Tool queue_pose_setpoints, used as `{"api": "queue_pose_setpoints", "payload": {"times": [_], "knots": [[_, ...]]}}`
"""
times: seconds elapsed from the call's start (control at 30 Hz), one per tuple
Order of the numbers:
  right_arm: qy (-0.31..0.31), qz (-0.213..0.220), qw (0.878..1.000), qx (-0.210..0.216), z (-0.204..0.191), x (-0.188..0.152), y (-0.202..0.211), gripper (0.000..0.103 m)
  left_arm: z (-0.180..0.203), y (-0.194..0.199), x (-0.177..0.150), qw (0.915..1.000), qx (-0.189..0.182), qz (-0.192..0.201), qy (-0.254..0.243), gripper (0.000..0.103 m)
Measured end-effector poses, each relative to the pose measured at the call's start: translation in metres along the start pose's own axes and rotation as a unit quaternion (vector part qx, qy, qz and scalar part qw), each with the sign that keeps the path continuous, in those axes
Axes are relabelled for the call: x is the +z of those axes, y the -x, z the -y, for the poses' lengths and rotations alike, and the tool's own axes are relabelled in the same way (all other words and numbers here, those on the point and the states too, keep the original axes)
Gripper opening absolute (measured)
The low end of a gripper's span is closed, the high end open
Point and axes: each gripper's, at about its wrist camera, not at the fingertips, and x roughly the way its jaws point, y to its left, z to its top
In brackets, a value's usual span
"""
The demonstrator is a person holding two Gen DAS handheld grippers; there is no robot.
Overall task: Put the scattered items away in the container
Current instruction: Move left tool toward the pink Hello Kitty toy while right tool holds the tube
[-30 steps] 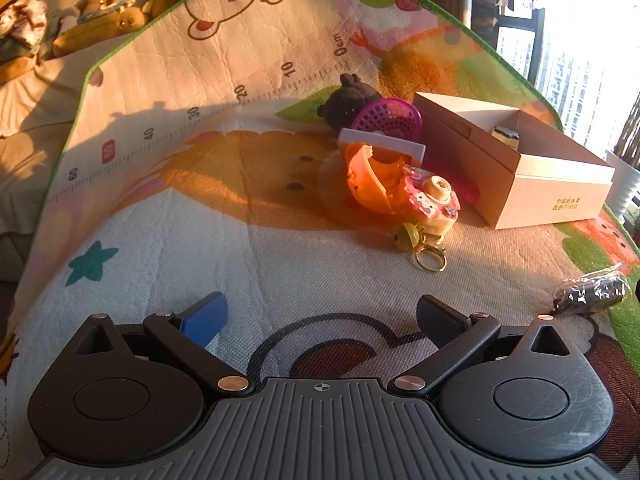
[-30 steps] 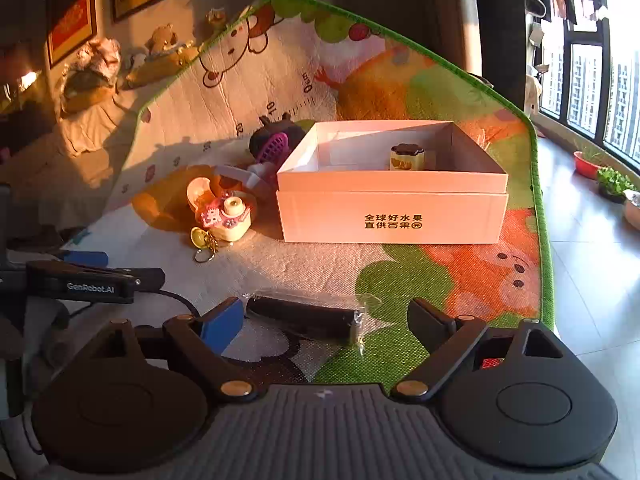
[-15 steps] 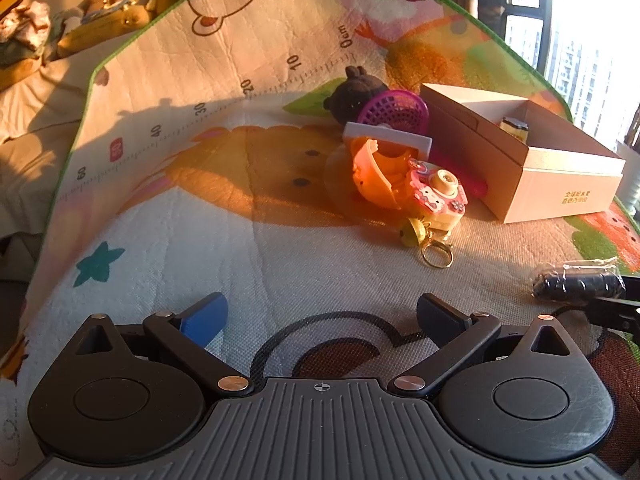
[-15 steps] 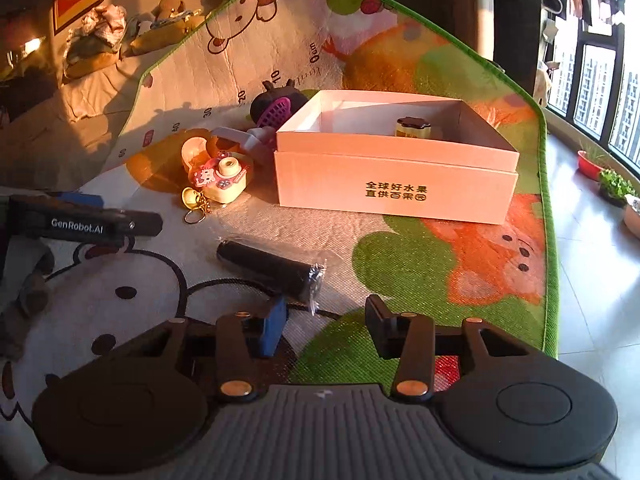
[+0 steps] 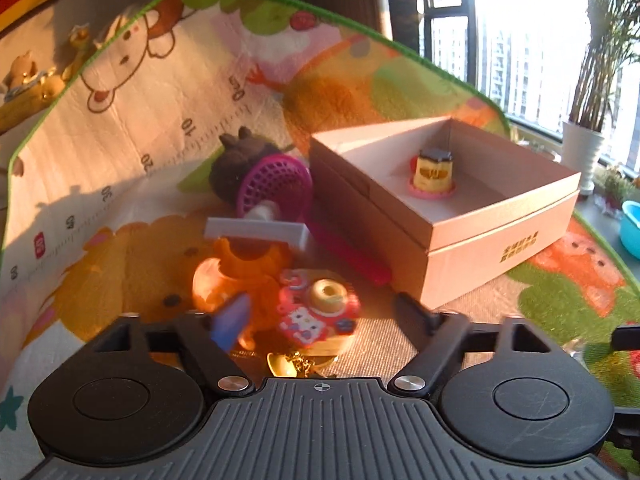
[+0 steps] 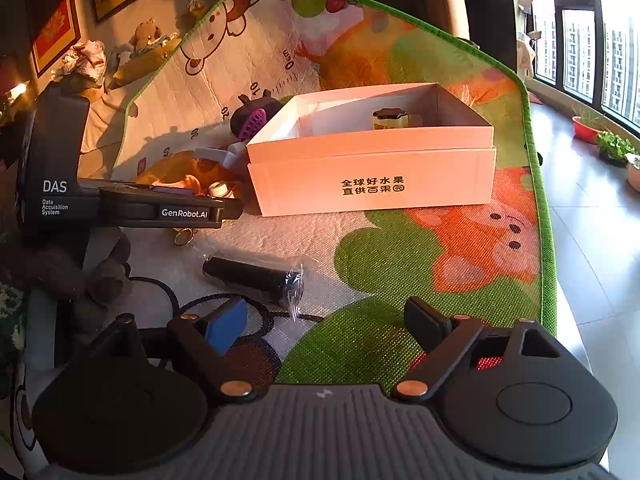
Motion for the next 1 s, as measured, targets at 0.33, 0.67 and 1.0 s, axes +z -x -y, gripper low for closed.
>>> {"api": "queue_pose_setpoints", "payload": {"times": [0.33,0.67,1.0], "knots": [[0.001,-0.006,1.0,-0.006,-0.001,0.0,-0.003,0.098,-0.011,0.034,-0.025,0.999,-0.043,-0.009,-0.003,0.05],[0.01,-0.015,1.0,-0.007,-0.004,0.001,-0.005,0.103,-0.025,0.087,-0.068,0.9954,-0.091,-0.02,-0.021,0.077],[0.047,-0.037,0.998,-0.033,-0.016,0.001,-0.011,0.103,-0.062,0.071,-0.076,0.9983,0.011,-0.024,0.053,0.103]]}}
